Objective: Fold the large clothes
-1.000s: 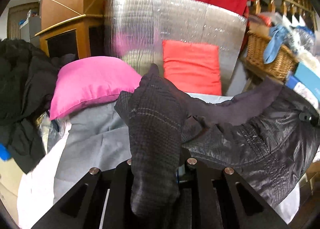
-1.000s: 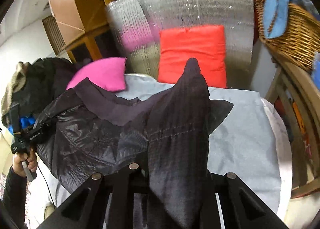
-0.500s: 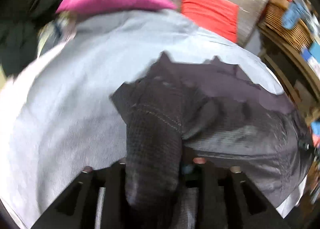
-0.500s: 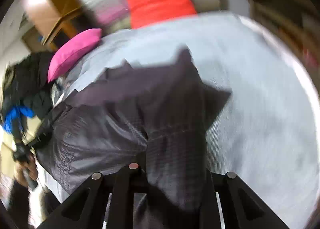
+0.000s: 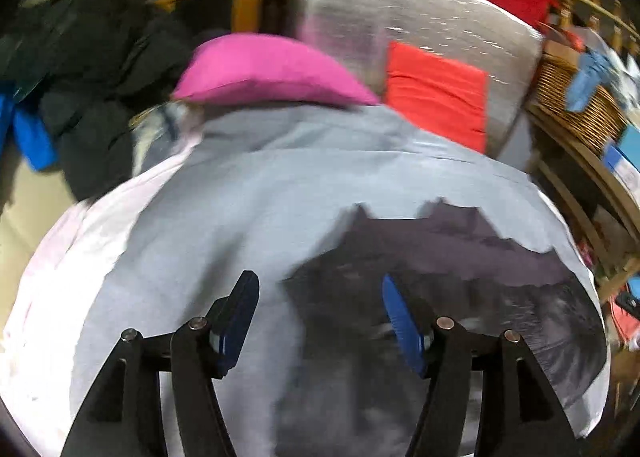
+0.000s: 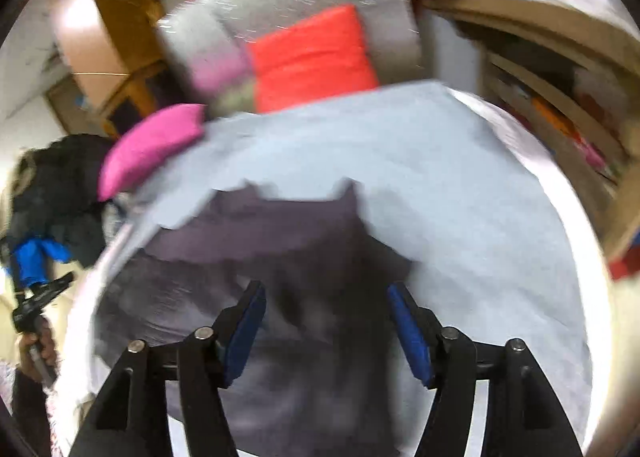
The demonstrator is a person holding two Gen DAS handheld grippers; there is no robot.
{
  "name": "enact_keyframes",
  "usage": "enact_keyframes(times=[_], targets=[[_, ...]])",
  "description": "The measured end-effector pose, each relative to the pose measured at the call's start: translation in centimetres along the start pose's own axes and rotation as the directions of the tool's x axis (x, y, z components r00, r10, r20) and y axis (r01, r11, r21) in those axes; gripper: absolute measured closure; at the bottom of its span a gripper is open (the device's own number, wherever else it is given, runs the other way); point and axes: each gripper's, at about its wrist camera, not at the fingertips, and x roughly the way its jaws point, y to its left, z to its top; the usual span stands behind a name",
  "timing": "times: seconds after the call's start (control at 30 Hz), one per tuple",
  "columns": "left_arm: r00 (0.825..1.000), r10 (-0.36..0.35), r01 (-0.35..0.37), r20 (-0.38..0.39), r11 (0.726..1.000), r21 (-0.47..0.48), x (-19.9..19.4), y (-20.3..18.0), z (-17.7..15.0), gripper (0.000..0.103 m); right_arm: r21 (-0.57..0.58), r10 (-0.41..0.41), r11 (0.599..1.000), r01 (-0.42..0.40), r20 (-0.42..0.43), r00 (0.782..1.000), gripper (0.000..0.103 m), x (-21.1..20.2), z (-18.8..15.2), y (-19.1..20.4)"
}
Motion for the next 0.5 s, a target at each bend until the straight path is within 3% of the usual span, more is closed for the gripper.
enact_keyframes(times=[0.07, 0.17, 0.33, 0.5], targets=[[0.999, -0.034, 0.034, 0.002, 0.998, 0.054, 1.1, -3.2, -0.6, 0.031, -0.023, 0.05, 0.998, -0.051, -0.02, 0.999, 0.031, 1.6, 0.4, 2.1], [1.0, -0.018, 0.019, -0.008, 0.994, 0.107, 3.3, -6.5, -2.7, 0.031, -0.027, 0.1, 0.994, -0.103, -0.088, 0.991, 0.031, 5.3, -0.3, 3.6], [0.987, 0.043, -0.029, -0.152, 0.995, 0.097, 8.5, -7.6, -6.1, 0.031, 0.073, 0.044, 0.997, -0.034, -0.147, 0.988, 0.031, 8.9, -2.3, -0.5], [0.988, 0.06, -0.044, -0.14, 0.992, 0.114, 9.1, -7.5, -7.2, 0.03, 0.075, 0.04, 0.997, -0.03, -0.141, 0.989, 0.031, 8.9, -3.5, -2.3]])
